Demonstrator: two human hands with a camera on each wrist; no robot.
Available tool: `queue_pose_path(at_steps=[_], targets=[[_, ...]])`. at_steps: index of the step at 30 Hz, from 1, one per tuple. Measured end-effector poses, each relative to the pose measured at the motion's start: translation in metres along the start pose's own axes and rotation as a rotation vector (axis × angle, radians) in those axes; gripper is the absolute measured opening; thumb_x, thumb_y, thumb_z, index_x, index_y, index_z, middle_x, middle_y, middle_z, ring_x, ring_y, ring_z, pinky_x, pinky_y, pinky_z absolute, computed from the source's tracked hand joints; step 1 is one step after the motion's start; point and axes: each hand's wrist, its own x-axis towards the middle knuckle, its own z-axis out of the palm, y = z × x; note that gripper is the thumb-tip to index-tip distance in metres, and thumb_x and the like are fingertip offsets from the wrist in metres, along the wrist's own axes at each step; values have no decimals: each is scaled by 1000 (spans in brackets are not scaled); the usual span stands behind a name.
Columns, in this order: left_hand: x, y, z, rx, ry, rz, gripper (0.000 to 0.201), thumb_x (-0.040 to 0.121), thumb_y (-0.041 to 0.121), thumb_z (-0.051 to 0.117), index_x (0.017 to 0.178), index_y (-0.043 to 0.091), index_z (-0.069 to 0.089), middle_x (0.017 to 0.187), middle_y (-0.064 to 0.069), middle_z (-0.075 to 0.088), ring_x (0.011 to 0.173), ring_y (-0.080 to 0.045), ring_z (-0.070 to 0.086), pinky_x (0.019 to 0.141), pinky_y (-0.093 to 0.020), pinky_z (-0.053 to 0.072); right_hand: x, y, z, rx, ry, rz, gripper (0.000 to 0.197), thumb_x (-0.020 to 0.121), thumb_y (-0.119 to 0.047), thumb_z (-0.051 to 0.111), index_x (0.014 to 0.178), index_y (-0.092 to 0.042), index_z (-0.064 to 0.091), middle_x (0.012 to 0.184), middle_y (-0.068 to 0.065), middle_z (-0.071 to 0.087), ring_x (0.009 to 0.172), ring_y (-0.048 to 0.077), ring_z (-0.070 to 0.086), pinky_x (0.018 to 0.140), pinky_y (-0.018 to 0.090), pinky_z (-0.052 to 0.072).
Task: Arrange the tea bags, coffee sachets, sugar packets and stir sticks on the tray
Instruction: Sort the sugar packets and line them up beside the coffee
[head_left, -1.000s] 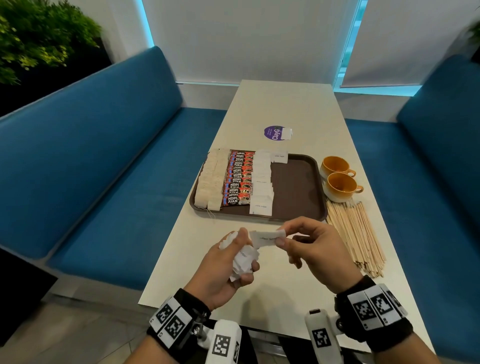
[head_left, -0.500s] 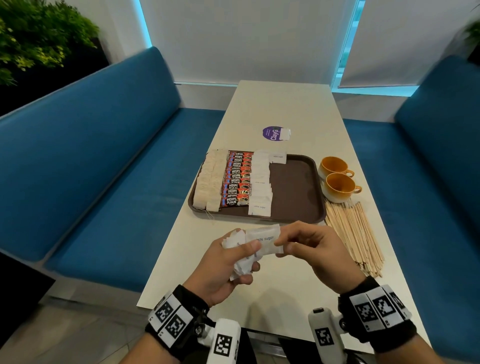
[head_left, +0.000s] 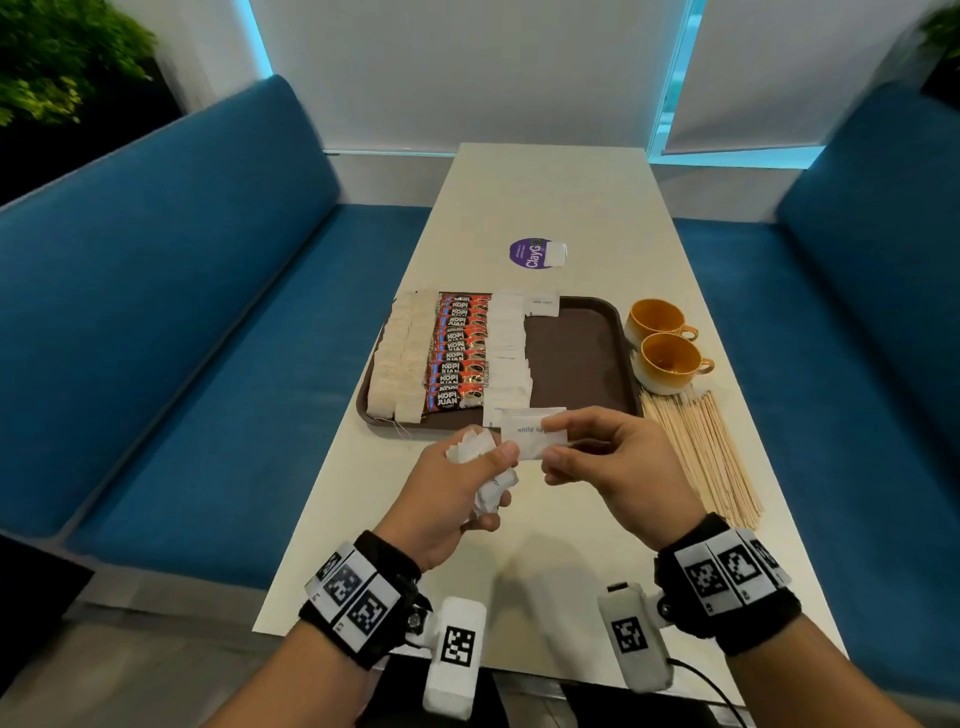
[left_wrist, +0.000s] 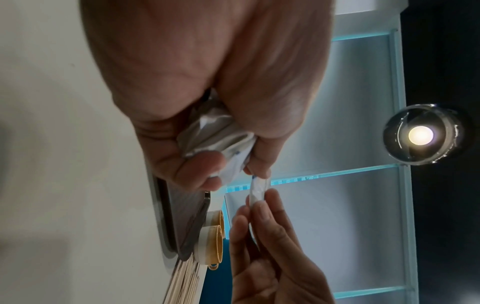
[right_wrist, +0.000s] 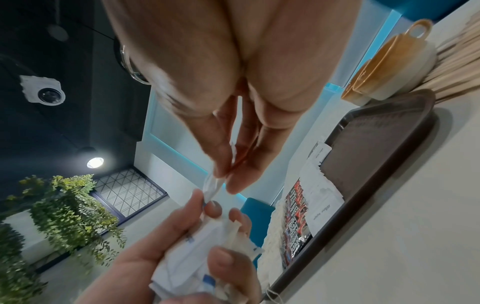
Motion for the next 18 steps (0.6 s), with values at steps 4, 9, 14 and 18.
queue_pose_path(at_steps=[4, 9, 14, 18], targets=[[23, 7, 3, -32, 40, 16, 32, 80, 36, 80, 103, 16, 67, 84, -9, 61, 64, -21, 55, 47, -24, 36, 28, 0, -4, -23, 77, 11, 21, 82, 6, 78, 101, -4, 77, 92, 8, 78, 79, 32, 75, 70, 32, 64], [61, 19, -4, -136, 76, -23, 44, 74, 35, 82, 108, 12, 65, 88, -9, 63, 63, -21, 54, 46, -23, 36, 89, 3, -21, -69, 164, 47, 16, 84, 2, 79, 97, -6, 78, 92, 16, 78, 80, 33, 74, 79, 40, 64], [102, 30, -13, -138, 82, -49, 31, 78, 21, 81, 105, 14, 66, 91, -6, 67, 68, -22, 59, 48, -25, 44, 171, 18, -40, -56, 259, 120, 15, 88, 0, 76, 99, -10, 76, 94, 12, 77, 80, 19, 73, 77, 33, 64], [129, 32, -15, -149, 80, -47, 31, 77, 8, 79, 103, 16, 64, 91, -7, 65, 69, -22, 62, 50, -27, 48, 241, 44, -47, -106, 355, 223, 17, 90, 0, 72, 94, -17, 74, 93, 8, 75, 75, 18, 70, 78, 34, 64]])
